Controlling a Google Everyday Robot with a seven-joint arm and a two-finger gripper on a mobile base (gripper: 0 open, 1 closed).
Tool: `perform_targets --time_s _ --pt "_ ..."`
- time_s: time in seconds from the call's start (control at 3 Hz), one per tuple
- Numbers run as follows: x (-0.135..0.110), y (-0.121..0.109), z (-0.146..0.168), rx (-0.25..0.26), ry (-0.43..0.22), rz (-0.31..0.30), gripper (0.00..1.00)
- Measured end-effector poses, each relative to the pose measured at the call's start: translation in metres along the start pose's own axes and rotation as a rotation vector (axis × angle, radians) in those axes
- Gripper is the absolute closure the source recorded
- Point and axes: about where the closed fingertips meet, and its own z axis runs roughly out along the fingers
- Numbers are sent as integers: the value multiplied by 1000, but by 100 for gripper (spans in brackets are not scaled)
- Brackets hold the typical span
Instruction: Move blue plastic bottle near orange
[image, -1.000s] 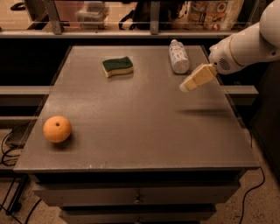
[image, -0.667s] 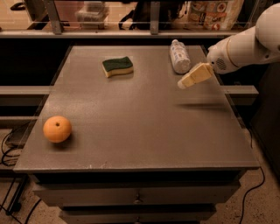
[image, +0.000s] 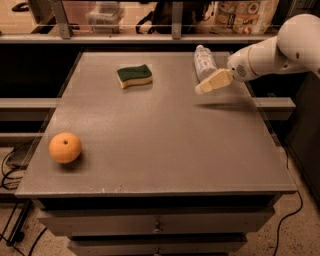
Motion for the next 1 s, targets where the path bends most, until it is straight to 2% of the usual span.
perform_targets --time_s 0.33,0.67,1.0 --pt "0 0 0 0 0 0 0" --pt "1 -3 4 26 -24 45 0" --pt "-2 -4 18 46 -89 142 0"
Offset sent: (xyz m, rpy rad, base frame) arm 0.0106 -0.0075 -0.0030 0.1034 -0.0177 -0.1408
